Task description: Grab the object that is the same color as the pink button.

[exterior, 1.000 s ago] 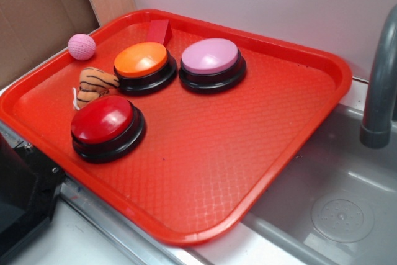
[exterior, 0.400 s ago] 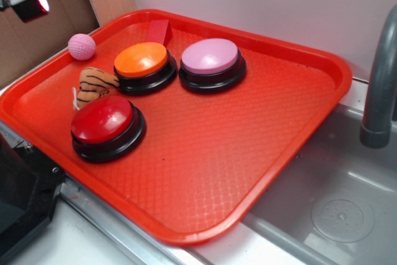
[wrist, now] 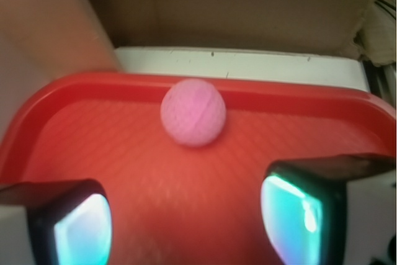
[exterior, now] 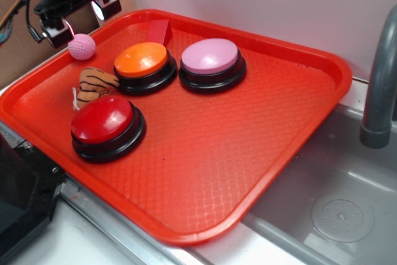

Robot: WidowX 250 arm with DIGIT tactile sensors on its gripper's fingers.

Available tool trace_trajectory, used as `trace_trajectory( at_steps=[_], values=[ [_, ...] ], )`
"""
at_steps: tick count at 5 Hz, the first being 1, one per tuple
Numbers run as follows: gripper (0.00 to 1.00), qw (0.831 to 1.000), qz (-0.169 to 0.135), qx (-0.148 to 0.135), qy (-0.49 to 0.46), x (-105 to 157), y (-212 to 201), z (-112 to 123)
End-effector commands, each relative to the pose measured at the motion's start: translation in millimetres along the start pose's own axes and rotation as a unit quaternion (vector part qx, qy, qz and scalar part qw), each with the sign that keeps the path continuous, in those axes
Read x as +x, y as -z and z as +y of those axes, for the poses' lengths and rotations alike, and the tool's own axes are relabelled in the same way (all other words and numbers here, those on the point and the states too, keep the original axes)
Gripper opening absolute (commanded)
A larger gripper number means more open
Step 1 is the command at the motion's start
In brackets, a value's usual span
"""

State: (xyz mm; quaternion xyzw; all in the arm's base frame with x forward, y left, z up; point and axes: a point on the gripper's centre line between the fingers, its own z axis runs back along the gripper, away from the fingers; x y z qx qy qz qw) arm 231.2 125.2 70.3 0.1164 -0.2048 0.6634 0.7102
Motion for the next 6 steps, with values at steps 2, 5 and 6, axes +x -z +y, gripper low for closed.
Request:
trace_trajectory(
  at_steps=[2,5,6],
  values=[
    [1.0,0.992,-0.072,0.072,-0.067,47.9,50.3,8.2],
    [0.0,0.995,-0.06,0.074,-0.012,45.8,48.1,12.7],
    [0.0,0.997,-0.053,0.057,0.024,43.8,35.3,5.1]
  ],
)
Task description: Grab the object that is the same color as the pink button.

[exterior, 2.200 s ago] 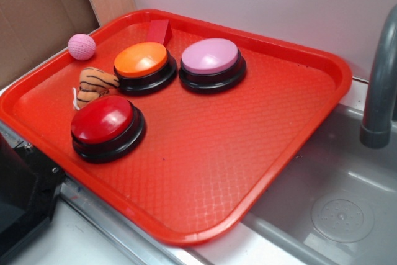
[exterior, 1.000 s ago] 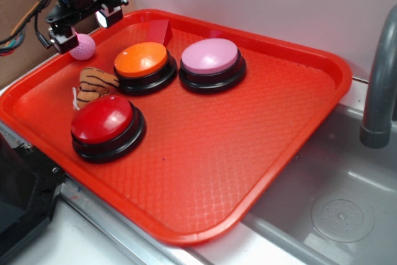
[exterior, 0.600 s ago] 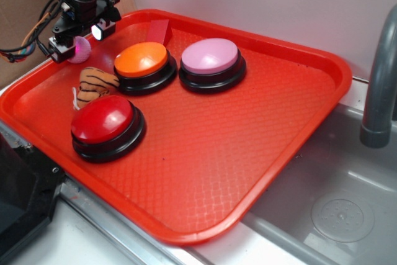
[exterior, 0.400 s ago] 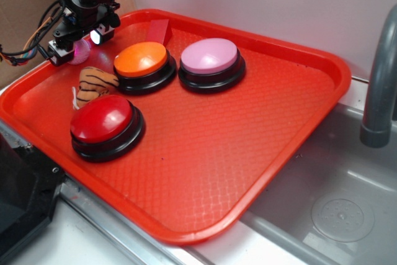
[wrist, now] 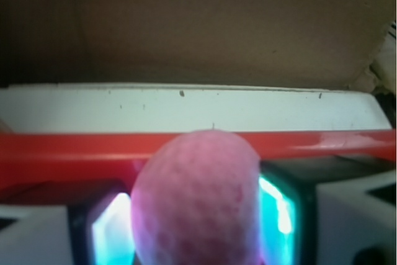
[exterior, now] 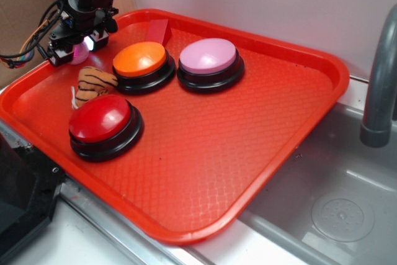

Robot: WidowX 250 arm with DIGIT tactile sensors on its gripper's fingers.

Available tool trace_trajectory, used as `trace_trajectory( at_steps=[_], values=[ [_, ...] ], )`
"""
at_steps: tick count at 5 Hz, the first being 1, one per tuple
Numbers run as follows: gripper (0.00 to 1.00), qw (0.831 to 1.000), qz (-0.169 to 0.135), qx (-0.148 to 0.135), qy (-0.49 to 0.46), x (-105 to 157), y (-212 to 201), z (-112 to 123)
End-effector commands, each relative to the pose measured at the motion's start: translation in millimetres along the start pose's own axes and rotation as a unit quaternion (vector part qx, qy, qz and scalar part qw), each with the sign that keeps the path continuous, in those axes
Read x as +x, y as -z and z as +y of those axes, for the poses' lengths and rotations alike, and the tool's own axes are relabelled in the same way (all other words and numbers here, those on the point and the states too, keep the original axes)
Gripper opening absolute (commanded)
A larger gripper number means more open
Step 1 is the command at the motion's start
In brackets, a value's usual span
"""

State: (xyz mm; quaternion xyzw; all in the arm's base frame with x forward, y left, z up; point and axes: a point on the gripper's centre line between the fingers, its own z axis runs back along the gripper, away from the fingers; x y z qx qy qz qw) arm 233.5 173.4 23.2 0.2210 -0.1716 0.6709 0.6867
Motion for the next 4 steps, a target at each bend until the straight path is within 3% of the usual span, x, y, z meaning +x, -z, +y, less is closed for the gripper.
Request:
trace_trajectory(
  at_steps=[1,2,3,4],
  values=[
    [0.0,0.995,0.005,-0.08,0.059,24.4,-53.6,-5.9],
    [0.0,0.983,0.01,-0.136,0.119,16.5,-96.6,-14.1],
    [0.0,0.964,0.048,-0.184,0.188,5.4,-139.4,-15.0],
    [0.0,0.917,0.123,-0.247,0.287,-11.1,-187.9,-9.6]
  ],
)
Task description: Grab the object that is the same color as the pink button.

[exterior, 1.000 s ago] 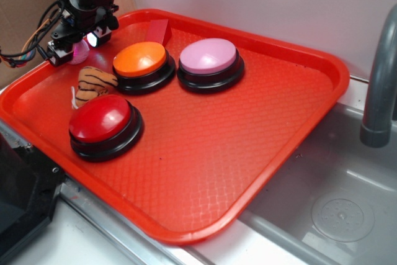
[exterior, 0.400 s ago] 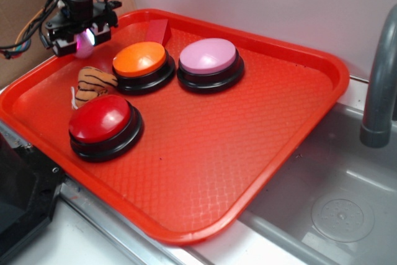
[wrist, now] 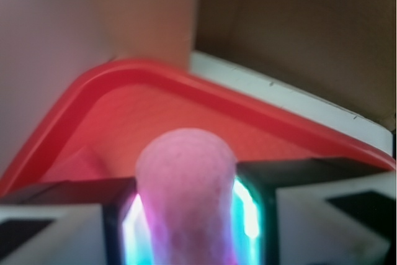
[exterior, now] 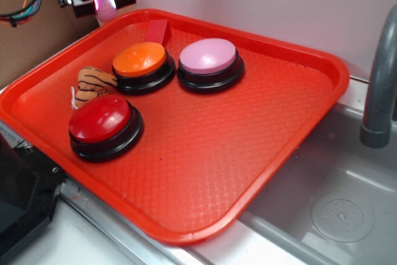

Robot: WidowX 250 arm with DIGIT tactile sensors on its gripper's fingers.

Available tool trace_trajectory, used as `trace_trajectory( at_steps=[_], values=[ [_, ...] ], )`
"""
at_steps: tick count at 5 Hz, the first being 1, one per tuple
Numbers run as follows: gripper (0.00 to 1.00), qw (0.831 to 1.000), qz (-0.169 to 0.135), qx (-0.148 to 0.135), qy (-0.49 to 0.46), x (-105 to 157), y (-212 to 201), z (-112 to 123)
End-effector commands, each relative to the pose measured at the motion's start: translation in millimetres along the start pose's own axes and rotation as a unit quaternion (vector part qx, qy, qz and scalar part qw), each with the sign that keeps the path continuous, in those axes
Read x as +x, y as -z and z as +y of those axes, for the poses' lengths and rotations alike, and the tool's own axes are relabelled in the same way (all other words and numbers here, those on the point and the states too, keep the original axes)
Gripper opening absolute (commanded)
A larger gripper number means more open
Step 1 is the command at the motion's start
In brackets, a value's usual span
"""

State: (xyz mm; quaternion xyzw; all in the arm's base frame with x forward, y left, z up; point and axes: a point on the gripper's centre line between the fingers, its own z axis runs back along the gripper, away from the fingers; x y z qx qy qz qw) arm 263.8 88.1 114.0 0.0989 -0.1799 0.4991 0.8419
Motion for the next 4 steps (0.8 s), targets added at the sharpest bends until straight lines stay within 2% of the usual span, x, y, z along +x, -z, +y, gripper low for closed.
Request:
trace_trajectory(
  at_steps=[1,2,3,4],
  values=[
    [0.0,0.96,0.112,-0.168,0.194,-30.2,-96.9,-14.1],
    [0.0,0.923,0.15,-0.18,0.306,-70.8,-118.0,-17.9],
    [0.0,0.902,0.155,-0.177,0.363,-93.3,-119.1,-14.9],
    [0.0,0.893,0.17,-0.164,0.383,-98.9,-110.3,-12.4]
  ],
)
